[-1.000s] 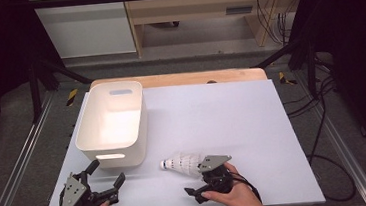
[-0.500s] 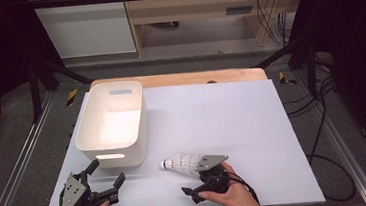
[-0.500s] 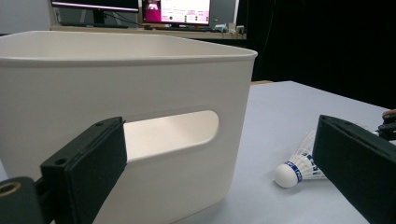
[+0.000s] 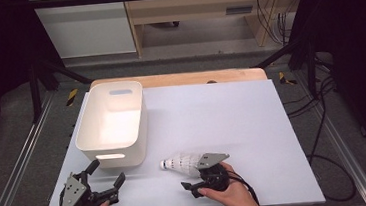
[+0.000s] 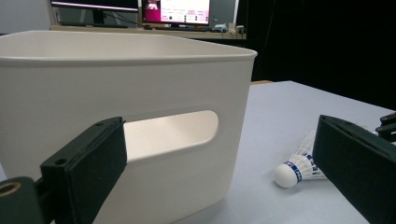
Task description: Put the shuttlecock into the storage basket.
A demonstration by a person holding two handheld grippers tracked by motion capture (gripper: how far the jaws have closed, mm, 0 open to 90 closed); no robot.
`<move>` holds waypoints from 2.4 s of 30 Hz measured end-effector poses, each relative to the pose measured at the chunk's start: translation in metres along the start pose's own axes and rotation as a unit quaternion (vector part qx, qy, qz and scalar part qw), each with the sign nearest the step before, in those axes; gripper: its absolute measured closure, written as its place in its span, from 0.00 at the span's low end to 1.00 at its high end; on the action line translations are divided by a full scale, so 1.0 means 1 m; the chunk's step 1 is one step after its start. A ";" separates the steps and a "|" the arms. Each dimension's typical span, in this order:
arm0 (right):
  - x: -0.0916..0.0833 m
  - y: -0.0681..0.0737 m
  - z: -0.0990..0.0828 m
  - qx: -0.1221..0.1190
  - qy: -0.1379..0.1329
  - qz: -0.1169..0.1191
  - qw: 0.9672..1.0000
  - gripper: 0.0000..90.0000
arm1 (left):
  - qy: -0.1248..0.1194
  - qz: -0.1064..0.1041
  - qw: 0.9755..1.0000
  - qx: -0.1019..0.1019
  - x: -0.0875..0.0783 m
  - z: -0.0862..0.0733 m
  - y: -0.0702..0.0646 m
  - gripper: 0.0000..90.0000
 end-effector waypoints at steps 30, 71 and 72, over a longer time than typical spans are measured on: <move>0.007 -0.002 0.011 -0.004 -0.034 -0.004 0.999 0.50 | 0.001 0.000 1.000 0.002 0.000 0.000 0.000 0.03; 0.017 -0.012 0.015 -0.002 -0.048 -0.035 0.998 0.90 | 0.001 -0.002 1.000 0.002 0.000 0.000 -0.001 0.03; 0.016 -0.012 0.015 -0.002 -0.049 -0.036 0.998 0.90 | 0.002 -0.002 1.000 0.003 0.000 0.000 -0.001 0.03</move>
Point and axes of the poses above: each handheld gripper's, and its own axes: x roughly forward along the jaws, z roughly out of its top, y roughly to its left, the point moved 3 cm from there along x, roughly forward along the jaws, and after that the axes turned 2 degrees about -x, right-handed, at the moved point
